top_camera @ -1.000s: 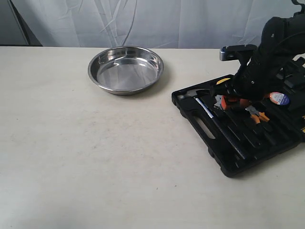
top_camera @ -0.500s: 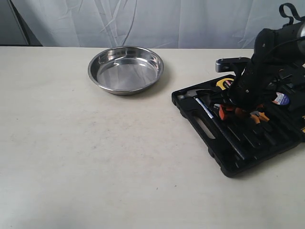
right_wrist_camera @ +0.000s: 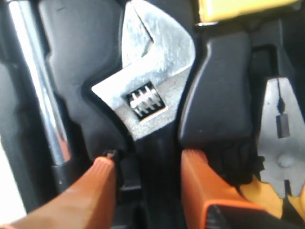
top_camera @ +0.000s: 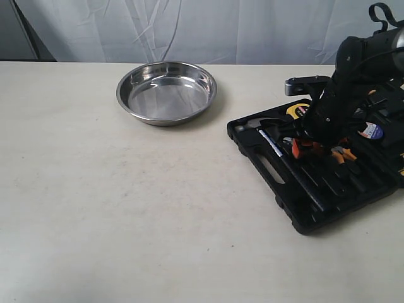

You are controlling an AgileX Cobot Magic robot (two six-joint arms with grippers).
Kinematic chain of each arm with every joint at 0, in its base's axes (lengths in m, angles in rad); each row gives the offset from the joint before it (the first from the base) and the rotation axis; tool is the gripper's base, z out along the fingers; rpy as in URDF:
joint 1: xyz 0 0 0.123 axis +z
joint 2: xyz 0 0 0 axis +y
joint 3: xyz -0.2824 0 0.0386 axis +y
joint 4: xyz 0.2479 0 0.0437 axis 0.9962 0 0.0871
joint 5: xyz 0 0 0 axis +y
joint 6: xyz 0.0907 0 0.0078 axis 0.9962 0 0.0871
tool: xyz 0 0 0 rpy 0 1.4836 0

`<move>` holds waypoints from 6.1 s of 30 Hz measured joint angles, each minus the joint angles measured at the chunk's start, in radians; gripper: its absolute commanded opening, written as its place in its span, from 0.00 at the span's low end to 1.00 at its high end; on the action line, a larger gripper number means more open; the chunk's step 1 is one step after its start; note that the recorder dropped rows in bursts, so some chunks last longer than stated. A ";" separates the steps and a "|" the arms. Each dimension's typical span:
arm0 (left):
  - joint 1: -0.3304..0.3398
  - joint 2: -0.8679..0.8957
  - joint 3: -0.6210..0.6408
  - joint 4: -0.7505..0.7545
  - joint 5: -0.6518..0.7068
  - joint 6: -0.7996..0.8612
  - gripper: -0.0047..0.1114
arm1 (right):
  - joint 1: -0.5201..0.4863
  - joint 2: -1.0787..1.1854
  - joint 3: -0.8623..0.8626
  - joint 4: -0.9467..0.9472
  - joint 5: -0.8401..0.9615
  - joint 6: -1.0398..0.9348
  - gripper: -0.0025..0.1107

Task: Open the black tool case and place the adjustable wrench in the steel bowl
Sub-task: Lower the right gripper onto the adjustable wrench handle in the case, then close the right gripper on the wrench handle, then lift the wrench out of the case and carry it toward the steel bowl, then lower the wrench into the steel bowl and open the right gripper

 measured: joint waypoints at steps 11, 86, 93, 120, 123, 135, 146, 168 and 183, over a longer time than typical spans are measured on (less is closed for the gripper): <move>0.000 0.000 0.000 0.000 0.000 0.000 0.04 | 0.002 -0.046 0.021 -0.020 0.003 -0.007 0.01; 0.000 0.000 0.000 0.000 0.000 0.000 0.04 | 0.002 -0.090 0.026 0.031 0.039 -0.049 0.02; 0.000 0.000 0.000 0.000 0.000 0.000 0.04 | 0.002 -0.190 0.026 0.045 0.022 -0.045 0.01; 0.000 0.000 0.000 0.000 0.000 0.000 0.04 | 0.122 0.331 -0.853 0.567 0.045 -0.580 0.01; 0.000 0.000 0.000 0.000 0.000 0.000 0.04 | 0.122 0.391 -0.931 0.711 0.069 -0.716 0.01; 0.000 0.000 0.000 0.000 0.000 0.000 0.04 | 0.089 0.490 -0.952 1.126 0.135 -1.139 0.01; 0.000 0.000 0.000 0.000 0.000 0.000 0.04 | 0.066 0.547 -0.953 1.311 0.209 -1.289 0.01; 0.000 0.000 0.000 0.000 0.000 0.000 0.04 | 0.011 0.669 -0.956 1.476 0.274 -1.358 0.01; 0.000 0.000 0.000 0.000 0.000 0.000 0.04 | 0.033 0.650 -0.956 1.115 0.186 -0.866 0.01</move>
